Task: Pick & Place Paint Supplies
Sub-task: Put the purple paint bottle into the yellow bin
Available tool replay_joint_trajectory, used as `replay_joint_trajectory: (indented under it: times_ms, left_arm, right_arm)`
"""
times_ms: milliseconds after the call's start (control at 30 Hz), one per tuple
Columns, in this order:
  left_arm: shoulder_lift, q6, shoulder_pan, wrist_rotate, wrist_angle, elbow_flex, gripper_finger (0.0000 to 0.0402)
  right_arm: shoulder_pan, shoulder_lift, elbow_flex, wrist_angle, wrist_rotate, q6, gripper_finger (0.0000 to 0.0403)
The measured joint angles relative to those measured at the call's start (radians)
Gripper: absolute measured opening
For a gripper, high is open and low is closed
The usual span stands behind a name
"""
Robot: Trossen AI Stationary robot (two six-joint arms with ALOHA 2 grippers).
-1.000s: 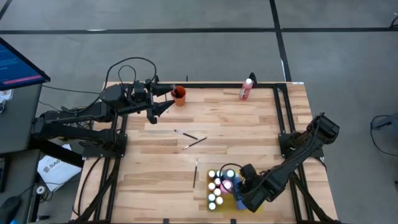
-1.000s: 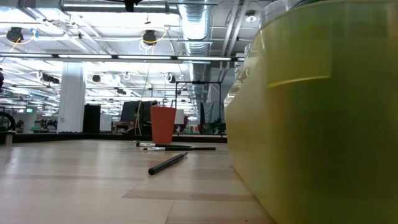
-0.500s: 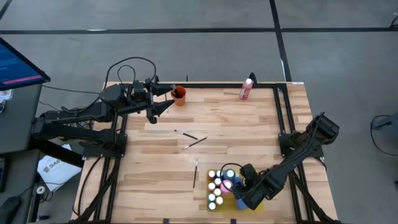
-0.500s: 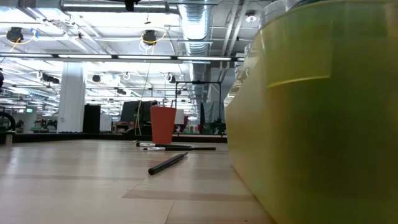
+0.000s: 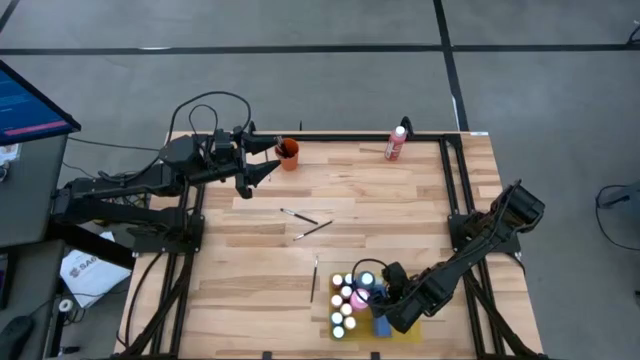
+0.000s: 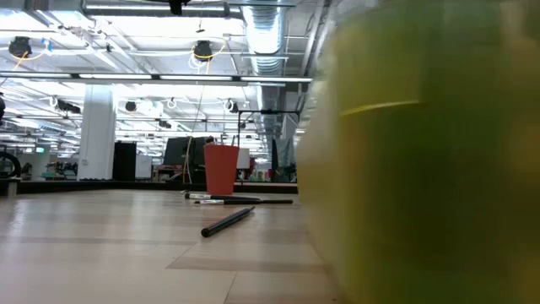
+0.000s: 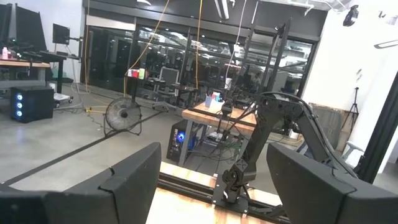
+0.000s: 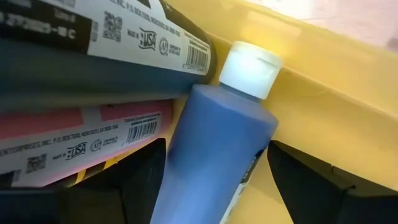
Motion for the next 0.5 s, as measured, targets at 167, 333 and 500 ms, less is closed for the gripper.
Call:
replay_joint_trajectory:
  times_ms: [167,333,500]
  left_arm:
    - [0.0,0.001,0.0,-0.021,0.003,0.0,0.0286]
    - [0.0,0.002,0.0,-0.042,0.011,0.0,0.0286]
    - [0.0,0.003,0.0,-0.042,0.014,0.0,0.0286]
  right_arm:
    - [-0.003,0.027,0.003,0.029,-0.002,-0.003,0.0276]
    - [-0.009,0.027,0.002,0.021,-0.01,-0.016,0.0276]
    - [-0.025,0.021,0.002,0.02,-0.063,-0.007,0.0271]
